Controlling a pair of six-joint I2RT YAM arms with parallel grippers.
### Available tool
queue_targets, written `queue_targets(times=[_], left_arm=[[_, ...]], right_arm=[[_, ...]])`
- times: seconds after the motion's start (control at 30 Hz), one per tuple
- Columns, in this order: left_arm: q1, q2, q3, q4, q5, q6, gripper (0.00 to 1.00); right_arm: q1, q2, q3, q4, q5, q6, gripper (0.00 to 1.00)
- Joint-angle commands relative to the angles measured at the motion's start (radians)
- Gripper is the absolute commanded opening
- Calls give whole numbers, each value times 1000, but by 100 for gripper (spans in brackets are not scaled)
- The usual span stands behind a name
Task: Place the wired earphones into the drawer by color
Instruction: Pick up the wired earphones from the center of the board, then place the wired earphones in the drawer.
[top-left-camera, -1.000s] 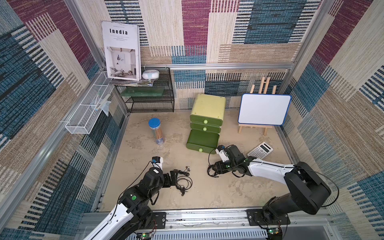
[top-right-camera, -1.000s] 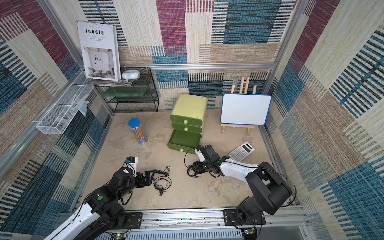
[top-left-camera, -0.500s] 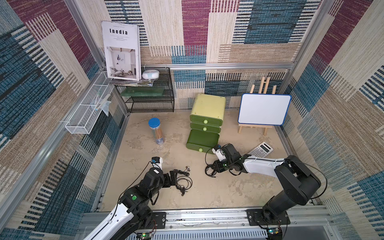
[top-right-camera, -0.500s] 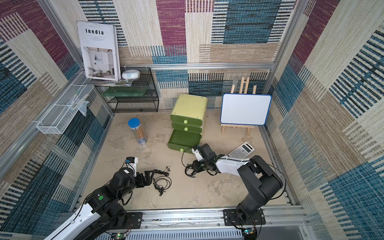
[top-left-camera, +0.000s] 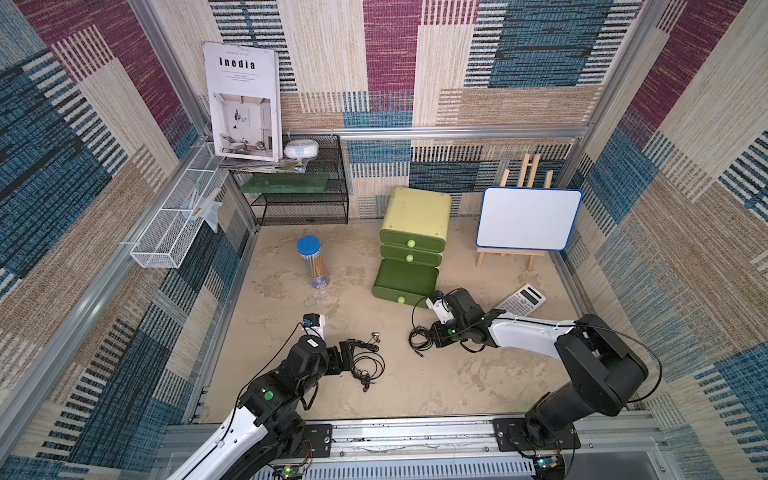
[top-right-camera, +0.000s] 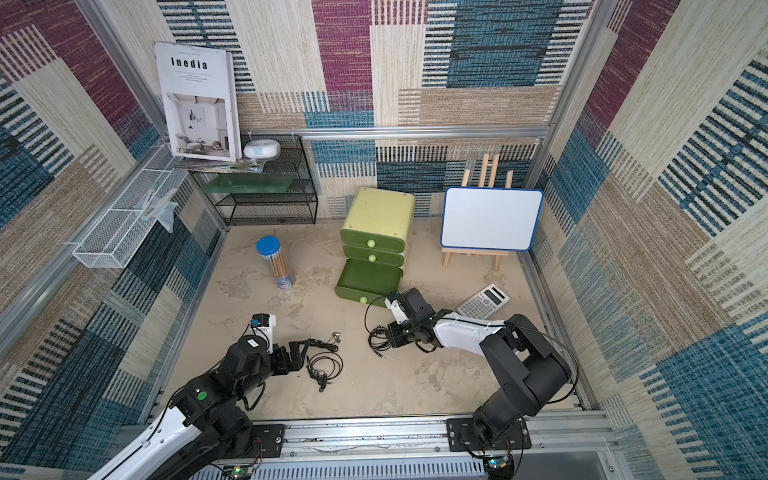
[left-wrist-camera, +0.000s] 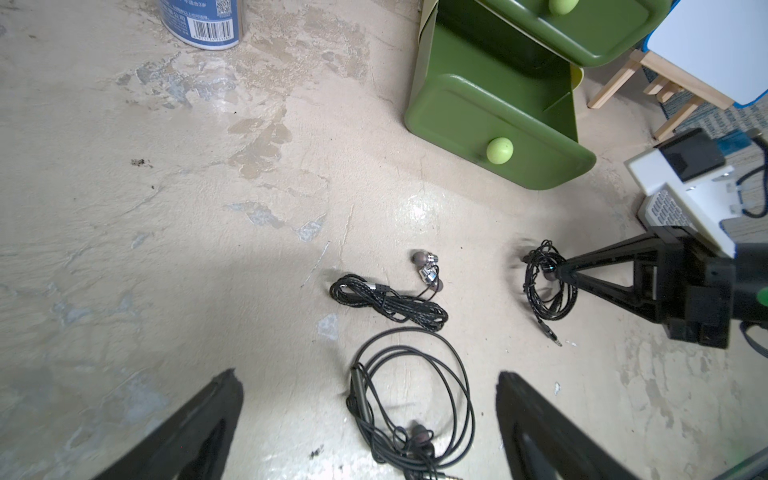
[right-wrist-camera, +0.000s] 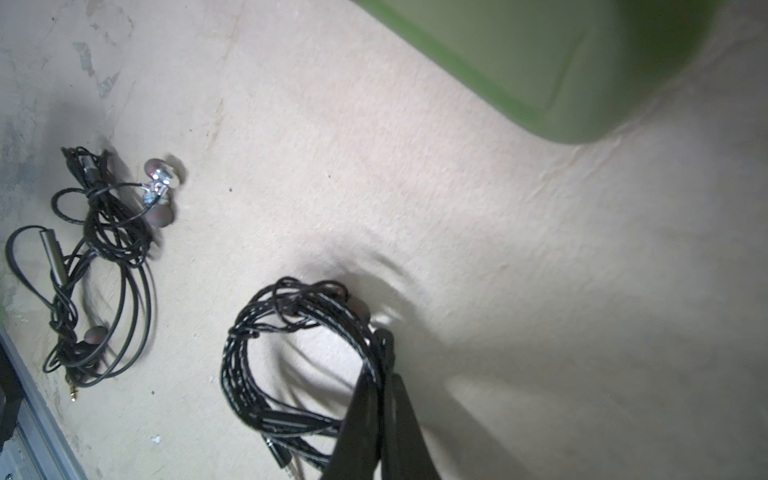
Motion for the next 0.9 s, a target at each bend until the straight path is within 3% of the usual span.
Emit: queue_targets(times=[0.0, 0.47, 0.87], left_arm=[[0, 0, 7, 24, -14, 8, 99], [0, -21, 0, 37, 1, 14, 99], [1, -35, -7, 46, 20, 11, 99]], right_arm=[[1, -29, -6, -16, 17, -3, 3], [2, -244, -21, 28, 106, 34, 0], [1, -303, 66, 88, 308, 64, 0]])
